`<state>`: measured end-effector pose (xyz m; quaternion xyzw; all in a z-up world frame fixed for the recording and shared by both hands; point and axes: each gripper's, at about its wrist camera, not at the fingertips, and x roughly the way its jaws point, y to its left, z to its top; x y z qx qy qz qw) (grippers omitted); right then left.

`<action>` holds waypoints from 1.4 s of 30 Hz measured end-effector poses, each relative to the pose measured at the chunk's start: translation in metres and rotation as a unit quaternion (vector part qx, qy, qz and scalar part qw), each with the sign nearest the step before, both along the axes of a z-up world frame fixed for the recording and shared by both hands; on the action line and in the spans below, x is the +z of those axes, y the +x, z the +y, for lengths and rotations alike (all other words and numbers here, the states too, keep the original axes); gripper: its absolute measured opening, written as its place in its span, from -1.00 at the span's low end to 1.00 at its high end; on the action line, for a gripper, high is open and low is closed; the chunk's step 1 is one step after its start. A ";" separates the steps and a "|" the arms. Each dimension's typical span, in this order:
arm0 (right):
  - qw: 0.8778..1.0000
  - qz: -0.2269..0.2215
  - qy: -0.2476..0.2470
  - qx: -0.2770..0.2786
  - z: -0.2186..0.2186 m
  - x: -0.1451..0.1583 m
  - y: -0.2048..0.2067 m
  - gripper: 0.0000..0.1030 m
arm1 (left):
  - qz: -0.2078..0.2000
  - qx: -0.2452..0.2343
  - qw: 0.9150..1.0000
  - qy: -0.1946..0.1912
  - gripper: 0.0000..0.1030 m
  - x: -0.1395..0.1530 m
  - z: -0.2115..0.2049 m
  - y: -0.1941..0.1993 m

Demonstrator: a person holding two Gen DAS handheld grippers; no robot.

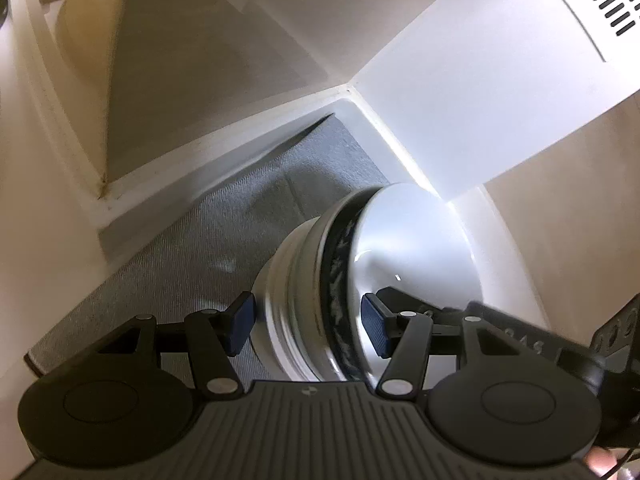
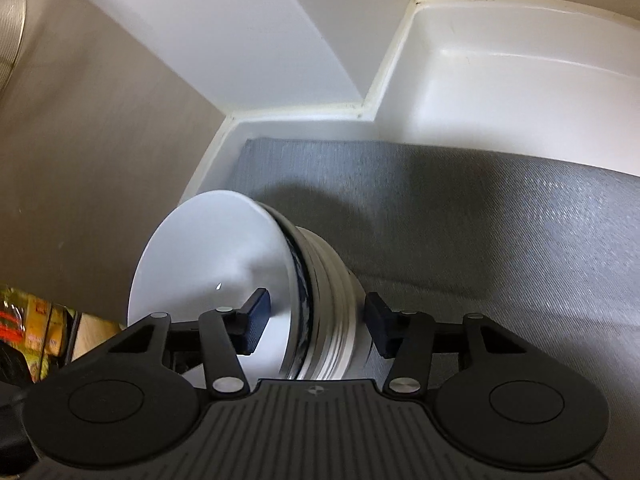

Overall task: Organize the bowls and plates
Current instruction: 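Close the left gripper on the bowl stack rim while the right gripper grips it, then lift the whole bowl stack off the mat with both grippers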

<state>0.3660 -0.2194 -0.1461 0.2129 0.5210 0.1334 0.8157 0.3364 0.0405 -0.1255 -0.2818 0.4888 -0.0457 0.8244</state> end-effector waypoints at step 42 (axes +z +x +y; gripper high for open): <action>1.000 0.027 0.002 0.006 -0.001 0.006 -0.055 -0.03 | 0.012 -0.025 0.999 -0.020 0.35 -0.006 -0.001 -0.011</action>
